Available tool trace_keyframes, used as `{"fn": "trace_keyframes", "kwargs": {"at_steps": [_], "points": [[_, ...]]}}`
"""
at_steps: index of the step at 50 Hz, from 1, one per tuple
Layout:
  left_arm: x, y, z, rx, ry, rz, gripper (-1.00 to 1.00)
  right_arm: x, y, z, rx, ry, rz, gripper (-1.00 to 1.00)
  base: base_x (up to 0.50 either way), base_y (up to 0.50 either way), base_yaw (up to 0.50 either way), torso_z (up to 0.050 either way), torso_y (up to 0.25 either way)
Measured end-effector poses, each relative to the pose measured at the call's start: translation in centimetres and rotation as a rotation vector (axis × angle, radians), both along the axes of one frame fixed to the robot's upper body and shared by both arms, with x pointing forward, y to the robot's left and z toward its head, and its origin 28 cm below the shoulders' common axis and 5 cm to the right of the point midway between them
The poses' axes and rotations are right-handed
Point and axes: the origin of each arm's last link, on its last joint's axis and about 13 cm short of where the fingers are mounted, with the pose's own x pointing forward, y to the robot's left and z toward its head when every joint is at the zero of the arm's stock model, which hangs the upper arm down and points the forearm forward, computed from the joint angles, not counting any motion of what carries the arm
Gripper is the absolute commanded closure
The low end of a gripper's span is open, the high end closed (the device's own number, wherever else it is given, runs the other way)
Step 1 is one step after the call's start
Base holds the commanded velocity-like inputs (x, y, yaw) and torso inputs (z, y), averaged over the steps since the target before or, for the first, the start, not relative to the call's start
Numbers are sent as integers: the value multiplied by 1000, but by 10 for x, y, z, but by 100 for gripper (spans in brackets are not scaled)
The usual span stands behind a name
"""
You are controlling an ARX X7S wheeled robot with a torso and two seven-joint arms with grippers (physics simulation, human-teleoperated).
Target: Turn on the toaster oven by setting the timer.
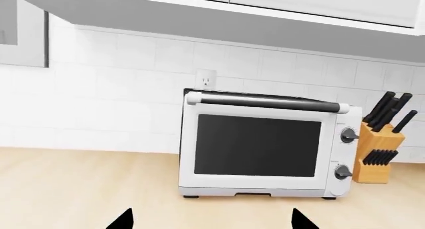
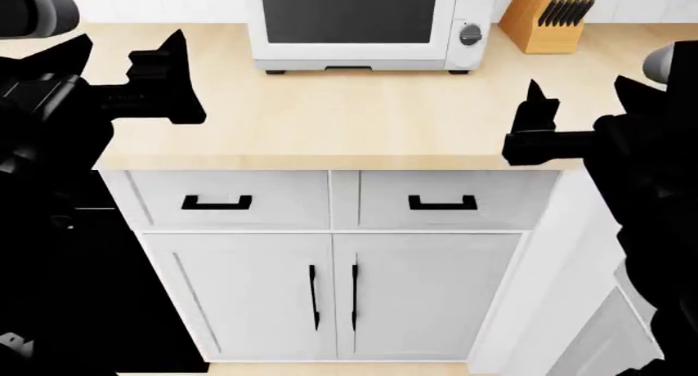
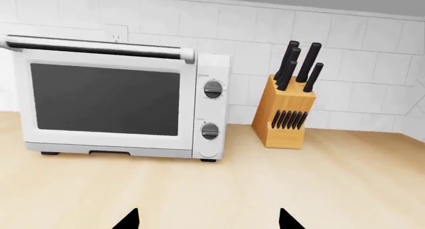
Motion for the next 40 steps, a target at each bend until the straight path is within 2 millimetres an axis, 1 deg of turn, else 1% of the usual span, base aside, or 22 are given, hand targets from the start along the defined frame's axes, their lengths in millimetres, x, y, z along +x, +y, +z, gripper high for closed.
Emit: {"fn": "trace_keyframes", "kwargs": {"at_steps": [16, 29, 40], "points": [[-2, -3, -9, 36, -18, 7, -100, -4, 3, -6, -16, -16, 14, -100, 0, 0, 0, 0, 0], [-2, -4, -10, 38, -27, 14, -100, -6, 3, -8, -23, -15, 29, -100, 10, 0, 0, 0, 0], [-2, -4, -10, 33, -31, 17, -100, -4, 3, -9, -15, -8, 41, -100, 500, -16, 0, 0, 0]]}}
